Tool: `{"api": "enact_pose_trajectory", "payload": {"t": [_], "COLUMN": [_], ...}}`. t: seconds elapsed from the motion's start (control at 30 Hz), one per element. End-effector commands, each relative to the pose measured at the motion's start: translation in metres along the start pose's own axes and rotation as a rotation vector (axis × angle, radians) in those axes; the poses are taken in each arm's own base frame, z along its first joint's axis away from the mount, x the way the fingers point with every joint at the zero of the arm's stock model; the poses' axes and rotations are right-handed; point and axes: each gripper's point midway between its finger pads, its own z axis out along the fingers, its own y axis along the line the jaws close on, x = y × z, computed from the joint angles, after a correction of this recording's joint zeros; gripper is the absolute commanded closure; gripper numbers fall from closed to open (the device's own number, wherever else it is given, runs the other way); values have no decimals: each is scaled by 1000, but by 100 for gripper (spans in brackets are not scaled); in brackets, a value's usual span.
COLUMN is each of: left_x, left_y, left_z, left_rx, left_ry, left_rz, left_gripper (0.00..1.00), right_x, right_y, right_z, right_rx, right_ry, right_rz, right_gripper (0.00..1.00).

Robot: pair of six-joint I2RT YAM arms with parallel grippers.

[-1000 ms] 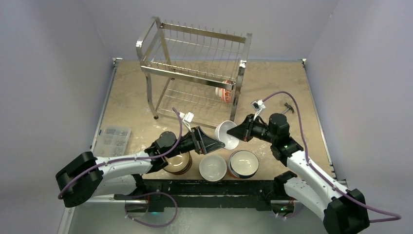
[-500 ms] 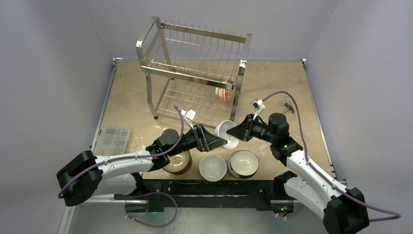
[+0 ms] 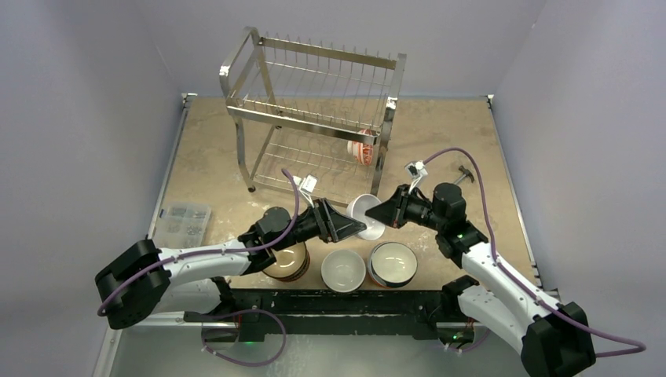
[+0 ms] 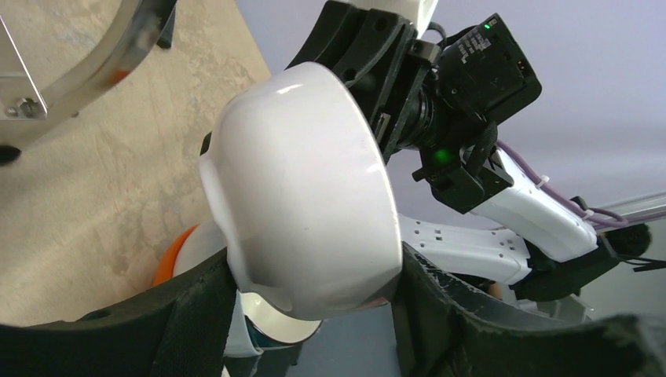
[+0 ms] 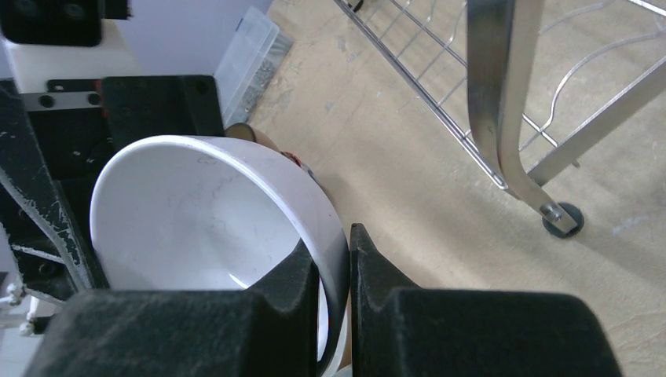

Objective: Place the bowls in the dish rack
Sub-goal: Place the bowl in the dish rack.

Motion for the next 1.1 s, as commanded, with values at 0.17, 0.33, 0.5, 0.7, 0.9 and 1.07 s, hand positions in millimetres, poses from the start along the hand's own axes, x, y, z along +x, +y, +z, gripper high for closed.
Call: {"api": "enact_pose_trajectory", "payload": {"t": [0.17,0.33,0.5,0.7,0.9,1.07], "left_x": [-9,-7,-7,-13,-19,-20], "left_y": [-18,-14,-7,-2,4,6], "left_z": [5,5,4,-2,-4,-5], "left_rx": [66,56,27,17,-5,-9], "left_ry": [-35,-30,-30,-51,-60,-64], "left_rz": [-12,-34,-49,-53,-47,-40], "left_gripper": [58,98,100,100,100,100], "right_x": [-5,-5,-4,-2,-2,-2], "right_y": [9,10,9,9,7,3], "right_z": [-2,-3,-3,-5,-5,-4], "right_rx": [-44,-43,-37,-28,-19,0], "right_ry": [-22,-22,-19,-12,-9,-3], "right_rz": [-23,-23,-20,-15,-22,-24], "right_gripper": [100,100,92,55,23,17]}}
